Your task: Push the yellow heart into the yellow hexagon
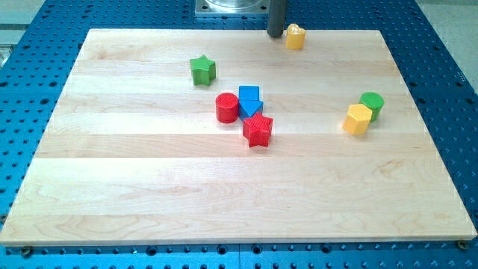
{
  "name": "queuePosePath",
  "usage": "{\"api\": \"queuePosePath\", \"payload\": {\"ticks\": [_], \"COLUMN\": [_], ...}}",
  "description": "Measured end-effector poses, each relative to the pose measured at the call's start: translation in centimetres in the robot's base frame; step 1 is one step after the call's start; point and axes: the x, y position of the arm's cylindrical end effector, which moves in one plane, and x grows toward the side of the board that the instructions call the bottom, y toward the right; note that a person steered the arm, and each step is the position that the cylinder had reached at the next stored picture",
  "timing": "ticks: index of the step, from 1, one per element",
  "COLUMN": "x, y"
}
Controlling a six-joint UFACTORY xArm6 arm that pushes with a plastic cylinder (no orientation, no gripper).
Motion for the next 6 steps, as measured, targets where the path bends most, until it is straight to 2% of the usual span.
{"api": "queuePosePath", "payload": {"ticks": [2,3,4,5,6], "x": [1.0,3.1,9.6,12.5,13.3], "y": [6.9,6.3,5.4,7.8,7.9]}}
